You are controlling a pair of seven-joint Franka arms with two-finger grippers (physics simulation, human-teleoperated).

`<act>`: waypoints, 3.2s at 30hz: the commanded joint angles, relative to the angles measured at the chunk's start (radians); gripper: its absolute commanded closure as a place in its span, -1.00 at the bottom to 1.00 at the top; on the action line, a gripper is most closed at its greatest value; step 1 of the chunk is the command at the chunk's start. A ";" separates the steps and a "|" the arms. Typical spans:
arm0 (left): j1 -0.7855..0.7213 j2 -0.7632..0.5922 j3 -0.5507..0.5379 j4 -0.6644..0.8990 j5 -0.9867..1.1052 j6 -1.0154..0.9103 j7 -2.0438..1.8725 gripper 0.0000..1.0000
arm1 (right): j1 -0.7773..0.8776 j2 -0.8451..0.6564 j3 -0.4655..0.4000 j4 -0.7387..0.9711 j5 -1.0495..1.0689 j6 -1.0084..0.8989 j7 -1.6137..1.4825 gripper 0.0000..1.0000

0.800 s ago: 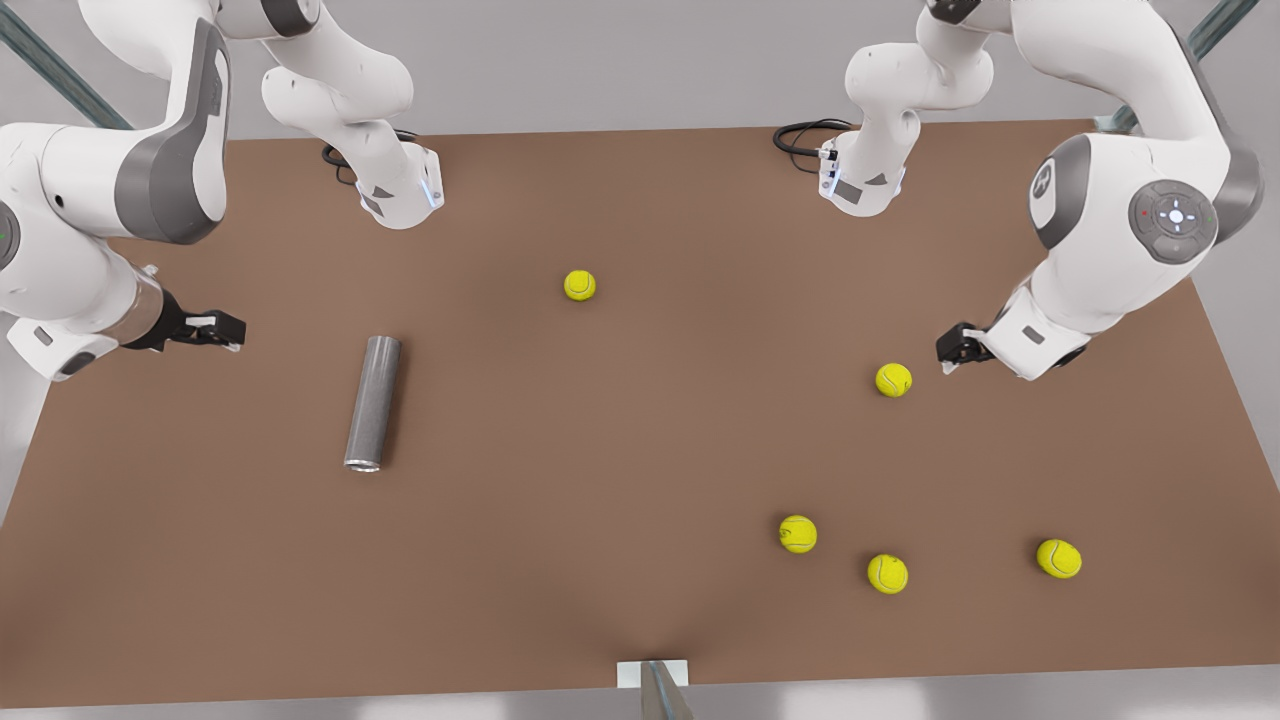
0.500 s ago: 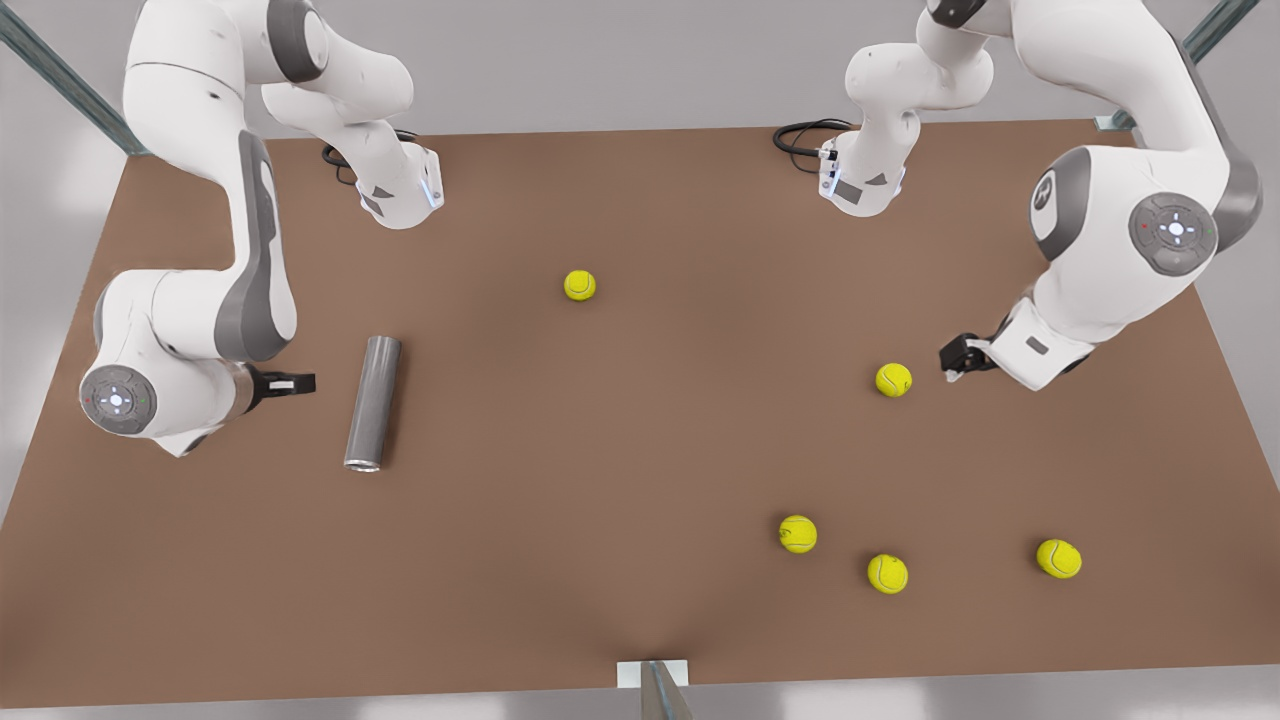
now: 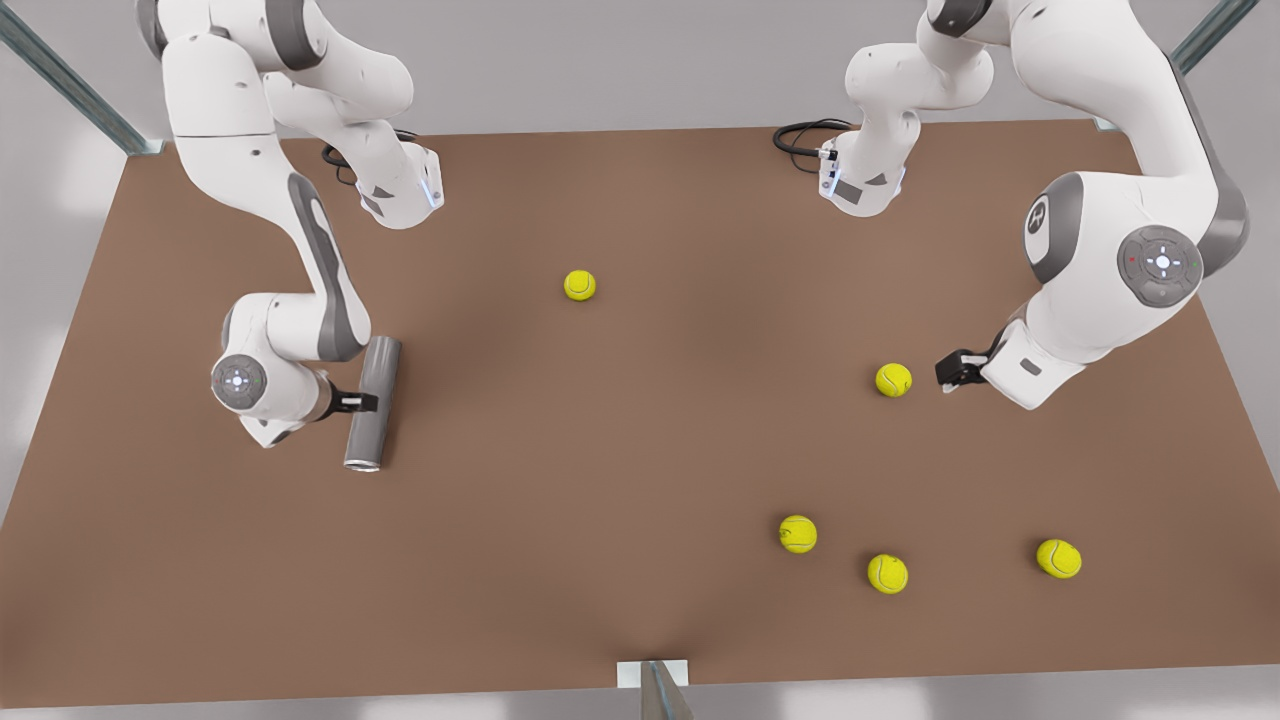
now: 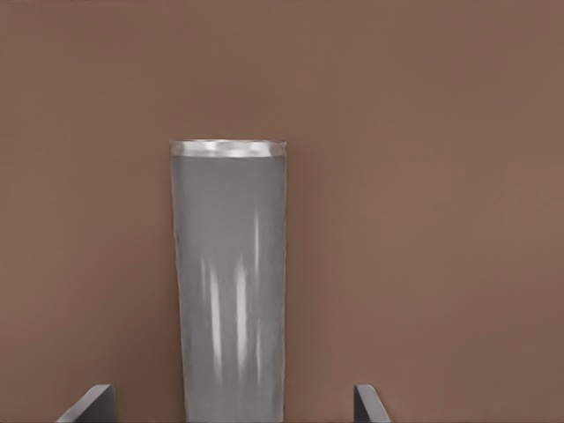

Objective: Put the tennis tube upright

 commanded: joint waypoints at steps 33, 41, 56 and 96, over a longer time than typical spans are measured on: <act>-0.002 0.028 0.000 0.001 0.007 0.002 -0.048 -1.00 | 0.035 0.138 0.000 -0.094 0.015 0.103 0.106 -1.00; -0.002 0.031 0.000 0.001 0.005 0.001 -0.050 -1.00 | 0.034 0.152 0.000 -0.086 0.015 0.098 0.103 -0.66; -0.002 0.031 0.000 0.004 0.007 0.001 -0.050 -1.00 | 0.034 0.115 0.003 0.040 0.015 -0.106 0.078 -0.36; -0.003 0.039 0.000 0.004 0.007 0.002 -0.088 -1.00 | 0.715 0.612 0.098 0.863 -0.183 0.108 -0.773 -0.36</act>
